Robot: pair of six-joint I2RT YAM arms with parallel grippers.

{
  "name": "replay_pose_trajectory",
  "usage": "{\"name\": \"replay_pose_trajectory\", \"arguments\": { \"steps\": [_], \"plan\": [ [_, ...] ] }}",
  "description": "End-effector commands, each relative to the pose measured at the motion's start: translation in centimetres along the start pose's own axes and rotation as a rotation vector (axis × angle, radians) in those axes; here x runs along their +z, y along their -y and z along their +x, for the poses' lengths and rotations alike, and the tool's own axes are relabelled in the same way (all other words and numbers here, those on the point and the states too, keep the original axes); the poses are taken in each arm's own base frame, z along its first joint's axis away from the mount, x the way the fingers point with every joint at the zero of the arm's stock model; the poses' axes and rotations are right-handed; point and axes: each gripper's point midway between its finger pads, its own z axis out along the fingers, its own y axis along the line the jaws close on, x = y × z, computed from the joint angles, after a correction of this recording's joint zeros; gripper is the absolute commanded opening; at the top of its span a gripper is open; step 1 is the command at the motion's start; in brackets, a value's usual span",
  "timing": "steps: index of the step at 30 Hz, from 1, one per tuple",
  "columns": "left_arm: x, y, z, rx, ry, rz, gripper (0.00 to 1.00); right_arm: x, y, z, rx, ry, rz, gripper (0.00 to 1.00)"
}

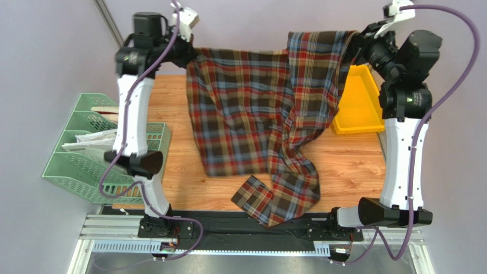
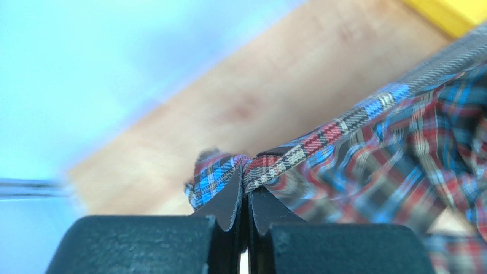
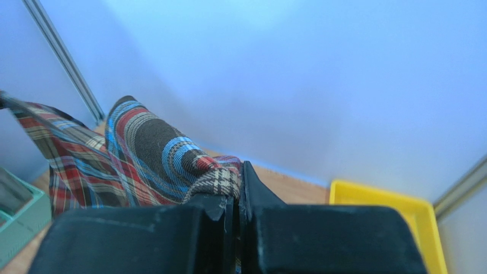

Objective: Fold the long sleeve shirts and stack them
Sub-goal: Flatten the shirt out

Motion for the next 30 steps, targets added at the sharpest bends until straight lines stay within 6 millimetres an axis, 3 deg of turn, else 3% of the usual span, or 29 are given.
{"name": "replay_pose_trajectory", "arguments": {
  "steps": [1, 2, 3, 4, 5, 6, 7, 8, 10, 11, 14, 16, 17, 18, 19, 21, 22, 24, 25, 26, 27, 28, 30],
  "plan": [
    [-13.3, 0.7, -3.5, 0.178, 0.086, -0.252, 0.00, -5.0, -3.5, -9.3, -0.046, 0.226, -0.034, 0.00],
    [-16.8, 1.8, -3.3, 0.199, 0.130, -0.287, 0.00, -5.9, -3.9, -9.6, -0.053, 0.235, -0.030, 0.00],
    [-18.8, 2.1, -5.1, 0.238, 0.234, -0.326, 0.00, -8.6, -4.9, -11.1, -0.082, 0.286, -0.009, 0.00],
    [-20.7, 2.8, -5.4, 0.261, 0.284, -0.349, 0.00, -9.6, -4.9, -10.8, -0.097, 0.294, 0.014, 0.00],
    [-24.3, 4.3, -4.9, 0.287, 0.347, -0.383, 0.00, -11.2, -5.4, -11.4, -0.121, 0.327, 0.033, 0.00],
    [-26.4, 5.0, -5.5, 0.313, 0.415, -0.410, 0.00, -15.2, -6.6, -13.1, -0.165, 0.406, 0.073, 0.00],
    [-28.1, 5.8, -5.3, 0.329, 0.447, -0.422, 0.00, -16.9, -6.9, -13.4, -0.203, 0.438, 0.100, 0.00],
    [-31.1, 7.1, -4.8, 0.349, 0.500, -0.445, 0.00, -20.7, -7.9, -14.8, -0.253, 0.513, 0.149, 0.00],
    [-33.8, 8.2, -4.4, 0.362, 0.552, -0.477, 0.00, -24.4, -8.4, -16.0, -0.311, 0.578, 0.223, 0.00],
    [-36.3, 9.1, -4.3, 0.373, 0.606, -0.509, 0.00, -27.9, -9.2, -17.4, -0.339, 0.653, 0.277, 0.00],
    [-39.6, 9.7, -5.2, 0.364, 0.685, -0.559, 0.00, -32.7, -10.7, -20.2, -0.404, 0.779, 0.331, 0.00],
    [-40.1, 9.5, -6.0, 0.359, 0.697, -0.574, 0.00, -33.4, -11.4, -21.4, -0.426, 0.811, 0.322, 0.00],
    [-39.7, 8.8, -7.0, 0.352, 0.695, -0.579, 0.00, -31.8, -11.1, -21.7, -0.443, 0.789, 0.300, 0.00],
    [-39.3, 8.4, -7.4, 0.342, 0.690, -0.582, 0.00, -31.5, -11.2, -22.1, -0.457, 0.790, 0.291, 0.00],
    [-37.9, 7.4, -8.1, 0.334, 0.665, -0.582, 0.00, -30.4, -10.8, -22.2, -0.459, 0.779, 0.281, 0.00],
    [-35.9, 6.4, -8.7, 0.335, 0.637, -0.576, 0.00, -25.6, -9.2, -21.3, -0.473, 0.702, 0.240, 0.00],
    [-32.9, 5.1, -8.3, 0.324, 0.575, -0.561, 0.00, -23.1, -8.3, -20.4, -0.472, 0.654, 0.219, 0.00],
    [-29.9, 3.7, -8.3, 0.333, 0.534, -0.555, 0.00, -16.5, -5.5, -17.0, -0.450, 0.521, 0.176, 0.00],
    [-26.0, 2.6, -6.9, 0.323, 0.452, -0.520, 0.00, -14.3, -4.6, -15.5, -0.434, 0.474, 0.159, 0.00],
    [-24.2, 2.0, -6.6, 0.326, 0.435, -0.507, 0.00, -12.5, -3.9, -14.1, -0.418, 0.437, 0.138, 0.00],
    [-22.3, 1.5, -5.9, 0.322, 0.401, -0.493, 0.00, -8.9, -2.4, -11.6, -0.391, 0.363, 0.115, 0.00],
    [-18.0, 0.7, -3.3, 0.315, 0.307, -0.441, 0.00, -6.5, -1.4, -8.8, -0.360, 0.295, 0.094, 0.00],
    [-14.2, -0.4, -1.7, 0.323, 0.266, -0.418, 0.00, -1.7, -0.1, -4.2, -0.317, 0.199, 0.046, 0.00]
  ]
}}
